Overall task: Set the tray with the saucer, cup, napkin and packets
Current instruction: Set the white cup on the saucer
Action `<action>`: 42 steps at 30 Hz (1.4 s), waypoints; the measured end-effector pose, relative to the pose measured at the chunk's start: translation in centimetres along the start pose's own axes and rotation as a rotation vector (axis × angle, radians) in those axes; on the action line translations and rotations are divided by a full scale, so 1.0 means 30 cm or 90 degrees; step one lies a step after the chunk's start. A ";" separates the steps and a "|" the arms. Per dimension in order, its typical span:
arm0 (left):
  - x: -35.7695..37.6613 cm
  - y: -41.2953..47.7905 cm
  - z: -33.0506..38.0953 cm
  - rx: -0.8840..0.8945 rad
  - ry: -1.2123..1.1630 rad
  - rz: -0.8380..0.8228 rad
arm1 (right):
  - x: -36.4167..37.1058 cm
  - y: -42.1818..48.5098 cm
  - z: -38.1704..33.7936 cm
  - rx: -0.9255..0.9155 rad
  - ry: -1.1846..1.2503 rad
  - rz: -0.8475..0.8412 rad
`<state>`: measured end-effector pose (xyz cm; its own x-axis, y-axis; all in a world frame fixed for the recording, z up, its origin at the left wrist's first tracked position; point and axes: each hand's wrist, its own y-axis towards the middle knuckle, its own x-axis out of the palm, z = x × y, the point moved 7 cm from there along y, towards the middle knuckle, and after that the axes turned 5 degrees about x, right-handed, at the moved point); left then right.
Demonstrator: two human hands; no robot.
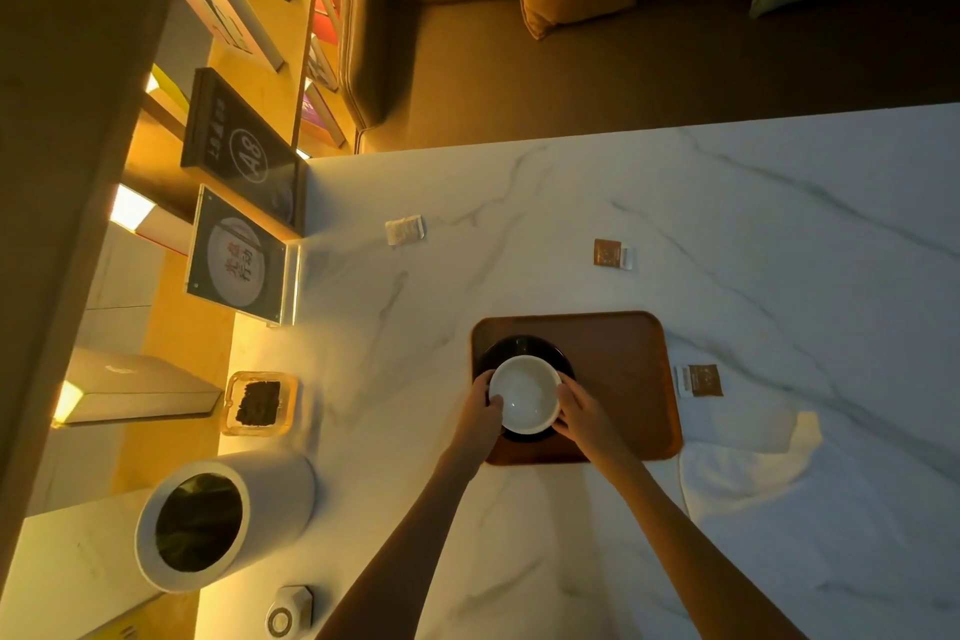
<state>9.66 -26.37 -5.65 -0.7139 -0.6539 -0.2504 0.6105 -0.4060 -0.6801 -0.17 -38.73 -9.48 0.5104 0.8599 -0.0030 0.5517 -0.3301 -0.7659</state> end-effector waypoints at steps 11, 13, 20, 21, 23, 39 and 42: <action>0.002 -0.010 0.014 0.032 0.003 -0.011 | -0.006 -0.004 -0.001 -0.072 -0.163 0.067; 0.004 -0.014 0.015 0.038 -0.004 -0.012 | -0.009 -0.004 0.000 -0.078 -0.169 0.078; 0.002 -0.016 0.027 0.040 0.002 -0.012 | -0.011 -0.008 -0.004 -0.071 -0.149 0.078; 0.002 -0.016 0.029 0.040 0.005 -0.010 | -0.010 -0.007 -0.006 -0.066 -0.142 0.074; 0.002 -0.016 0.030 0.039 0.012 -0.010 | -0.009 -0.004 -0.003 -0.048 -0.115 0.064; -0.005 -0.020 0.036 0.070 0.042 0.009 | -0.004 -0.014 -0.005 -0.018 -0.096 0.059; -0.007 -0.024 0.035 0.074 0.042 0.005 | -0.003 -0.017 -0.008 -0.010 -0.091 0.057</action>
<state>9.74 -26.62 -4.38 -0.7279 -0.6154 -0.3023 0.6488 -0.4756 -0.5941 -0.35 -38.74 -8.92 0.4588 0.8734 -0.1632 0.5193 -0.4126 -0.7484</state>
